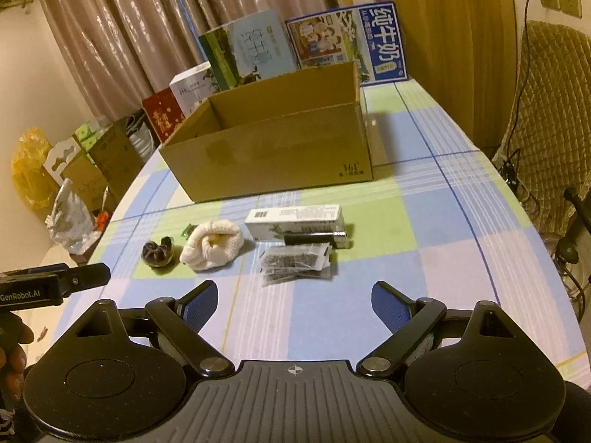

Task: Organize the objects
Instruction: 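Withdraw both grippers from the cardboard box back over the table, then move the left gripper toward the white knit cloth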

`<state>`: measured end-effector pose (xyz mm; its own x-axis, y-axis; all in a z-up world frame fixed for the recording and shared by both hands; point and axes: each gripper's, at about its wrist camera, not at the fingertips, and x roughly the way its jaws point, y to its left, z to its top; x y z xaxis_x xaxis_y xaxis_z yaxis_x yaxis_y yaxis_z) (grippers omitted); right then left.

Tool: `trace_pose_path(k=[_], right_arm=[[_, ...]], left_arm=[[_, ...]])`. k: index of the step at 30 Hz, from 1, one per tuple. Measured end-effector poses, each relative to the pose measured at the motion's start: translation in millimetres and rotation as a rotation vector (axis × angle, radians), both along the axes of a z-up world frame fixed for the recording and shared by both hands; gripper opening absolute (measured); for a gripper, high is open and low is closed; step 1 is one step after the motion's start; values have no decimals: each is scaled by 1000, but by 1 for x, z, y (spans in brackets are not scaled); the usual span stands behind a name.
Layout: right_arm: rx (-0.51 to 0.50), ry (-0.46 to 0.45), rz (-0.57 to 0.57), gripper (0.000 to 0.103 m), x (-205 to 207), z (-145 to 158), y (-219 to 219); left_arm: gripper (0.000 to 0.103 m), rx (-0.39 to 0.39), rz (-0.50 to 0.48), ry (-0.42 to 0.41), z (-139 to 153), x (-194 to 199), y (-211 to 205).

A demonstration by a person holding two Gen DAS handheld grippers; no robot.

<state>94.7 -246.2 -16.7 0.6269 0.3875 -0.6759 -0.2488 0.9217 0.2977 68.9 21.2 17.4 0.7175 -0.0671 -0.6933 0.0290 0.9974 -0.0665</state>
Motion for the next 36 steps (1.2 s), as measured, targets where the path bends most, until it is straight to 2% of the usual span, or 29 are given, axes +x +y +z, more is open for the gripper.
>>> trace_pose_path(k=[25,28,32,34,36], right_arm=[[-62,64,16,88,43,-46,21],[-71,64,20,88,50,-51,25],[-82,69,20,88,57,-58,28],[-88,70,19,88,61,-61,28],[-91,76,14,88,65,-65,27]], left_arm=[[102,-7,7,59,-42,47,22],[102,-16,-16,56,-47,54,21],[101,15,-62,50,-56,67,12],[93,53,-102,63,-63,77,6],[91,79,-153,54,-69,85,-1]])
